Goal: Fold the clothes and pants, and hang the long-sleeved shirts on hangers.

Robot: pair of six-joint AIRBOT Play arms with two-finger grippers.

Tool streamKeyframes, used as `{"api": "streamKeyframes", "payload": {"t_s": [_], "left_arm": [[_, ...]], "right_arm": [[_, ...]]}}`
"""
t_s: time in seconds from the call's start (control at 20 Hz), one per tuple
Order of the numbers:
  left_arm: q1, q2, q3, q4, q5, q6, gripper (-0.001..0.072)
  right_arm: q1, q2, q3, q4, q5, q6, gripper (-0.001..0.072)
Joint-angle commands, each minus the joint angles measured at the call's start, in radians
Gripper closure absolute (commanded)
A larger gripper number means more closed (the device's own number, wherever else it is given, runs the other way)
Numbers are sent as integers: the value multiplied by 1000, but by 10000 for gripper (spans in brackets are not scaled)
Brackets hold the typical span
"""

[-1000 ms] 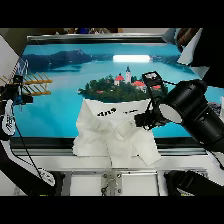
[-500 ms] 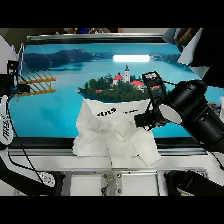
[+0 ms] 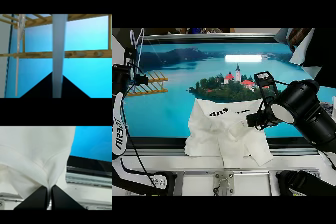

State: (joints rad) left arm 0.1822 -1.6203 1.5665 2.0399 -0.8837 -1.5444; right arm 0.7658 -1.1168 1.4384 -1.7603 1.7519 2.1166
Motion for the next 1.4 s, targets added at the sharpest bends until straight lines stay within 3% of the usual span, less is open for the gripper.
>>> {"api": "streamKeyframes", "payload": {"t_s": [0.0,0.1,0.15,0.25,0.35,0.4,0.45,0.55,0.8,0.95,1.35], "left_arm": [[-66,60,1,-2,-32,0,690],[-110,111,1,-85,-83,60,690],[-124,135,1,-186,-116,159,691],[-135,179,1,-499,-244,497,691],[-134,207,1,-787,-475,859,691],[-134,217,1,-880,-593,970,691],[-134,225,1,-949,-703,1029,690],[-135,237,1,-960,-811,1040,690],[-134,249,1,-967,-837,1060,690],[-106,249,1,-970,-900,1229,691],[-36,287,-82,-1008,-920,1410,692]], "right_arm": [[1,0,0,0,0,0,678],[1,0,0,0,0,0,678],[1,0,0,0,0,0,678],[1,0,0,0,0,0,678],[1,0,0,0,0,0,678],[1,0,0,0,0,0,678],[1,0,0,0,0,0,678],[1,0,0,0,0,0,678],[1,0,0,0,0,0,678],[1,0,0,0,0,0,678],[1,0,0,0,0,0,678]]}}
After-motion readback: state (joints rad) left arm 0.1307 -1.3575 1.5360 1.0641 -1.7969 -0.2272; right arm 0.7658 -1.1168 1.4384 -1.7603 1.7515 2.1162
